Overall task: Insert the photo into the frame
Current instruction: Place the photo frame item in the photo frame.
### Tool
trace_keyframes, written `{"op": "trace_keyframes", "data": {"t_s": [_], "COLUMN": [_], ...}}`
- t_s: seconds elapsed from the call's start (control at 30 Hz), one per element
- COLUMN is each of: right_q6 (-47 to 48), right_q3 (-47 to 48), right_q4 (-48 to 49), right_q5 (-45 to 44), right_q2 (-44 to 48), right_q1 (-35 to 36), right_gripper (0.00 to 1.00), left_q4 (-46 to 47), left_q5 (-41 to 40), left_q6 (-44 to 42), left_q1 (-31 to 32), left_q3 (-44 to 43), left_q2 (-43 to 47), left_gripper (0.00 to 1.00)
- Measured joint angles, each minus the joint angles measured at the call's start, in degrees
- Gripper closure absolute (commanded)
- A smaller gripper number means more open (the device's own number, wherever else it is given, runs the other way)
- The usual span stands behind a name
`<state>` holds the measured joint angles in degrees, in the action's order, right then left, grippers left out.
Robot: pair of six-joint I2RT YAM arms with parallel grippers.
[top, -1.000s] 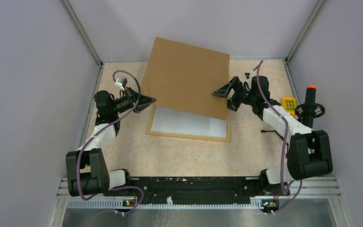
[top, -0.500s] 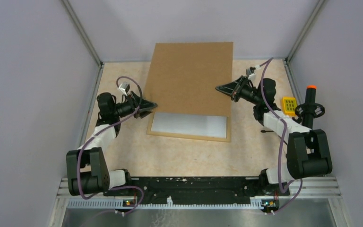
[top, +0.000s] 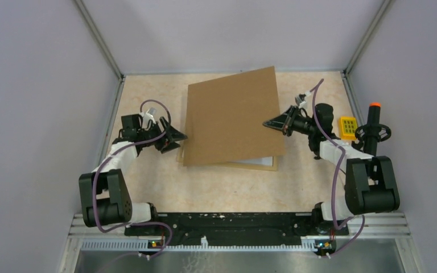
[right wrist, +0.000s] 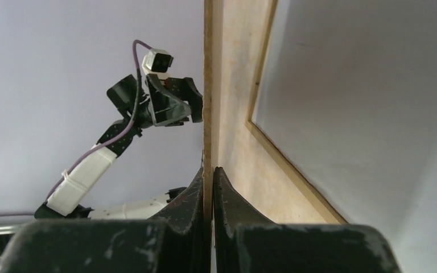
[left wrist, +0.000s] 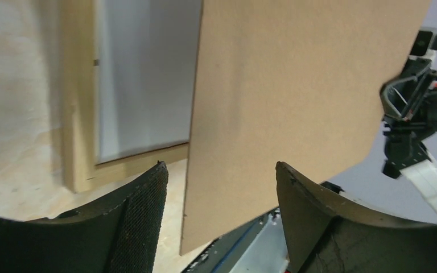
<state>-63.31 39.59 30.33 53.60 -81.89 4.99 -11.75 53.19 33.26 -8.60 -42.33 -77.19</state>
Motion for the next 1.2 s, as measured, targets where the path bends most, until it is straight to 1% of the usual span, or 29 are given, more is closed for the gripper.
{"op": "trace_keyframes", "data": {"t_s": [0.17, 0.3, 0.4, 0.43, 0.57, 0.6, 0.83, 0.93, 1.07, 1.2], "right_q6": [-0.24, -1.42, -1.86, -1.9, -2.56, -2.62, -2.73, -2.34, -2.27, -2.49], "right_q3": [-5.07, -6.86, -7.61, -7.74, -7.76, -7.76, -7.76, -7.74, -7.67, -7.65], "right_q4": [0.68, 2.6, 4.24, 4.72, 7.39, 7.67, 10.03, 10.82, 13.27, 15.26], "right_q5": [0.24, -0.52, -1.09, -1.36, -2.08, -2.27, -2.97, -3.3, -4.2, -5.44], "right_q2": [-0.17, -1.46, -2.43, -2.93, -6.12, -6.75, -10.32, -10.75, -12.83, -15.43], "right_q1": [-1.31, -1.92, -2.54, -2.75, -3.3, -3.3, -3.3, -3.28, -3.06, -2.1], "right_gripper": [1.0, 1.0, 1.0, 1.0, 1.0, 1.0, 1.0, 1.0, 1.0, 1.0], "left_q4": [-2.62, -3.54, -3.52, -3.48, -3.1, -2.71, -0.76, -0.24, -0.2, -0.02], "left_q5": [-6.32, -9.03, -10.62, -11.13, -12.33, -12.39, -12.79, -13.31, -13.18, -13.16], "left_q6": [-3.74, -5.29, -5.62, -5.64, -5.44, -5.31, -4.83, -4.79, -4.76, -5.27], "left_q1": [0.0, 0.0, 0.0, 0.0, 0.0, 0.0, 0.09, 0.48, 0.96, 1.68], "left_q3": [0.15, -1.66, -2.78, -3.1, -4.79, -5.29, -8.48, -9.07, -9.09, -9.09], "left_q2": [-1.6, -6.21, -8.39, -8.87, -11.04, -11.82, -18.05, -20.2, -21.88, -23.74], "left_gripper": [0.23, 0.19, 0.19, 0.2, 0.32, 0.34, 0.35, 0.4, 0.54, 0.61]}}
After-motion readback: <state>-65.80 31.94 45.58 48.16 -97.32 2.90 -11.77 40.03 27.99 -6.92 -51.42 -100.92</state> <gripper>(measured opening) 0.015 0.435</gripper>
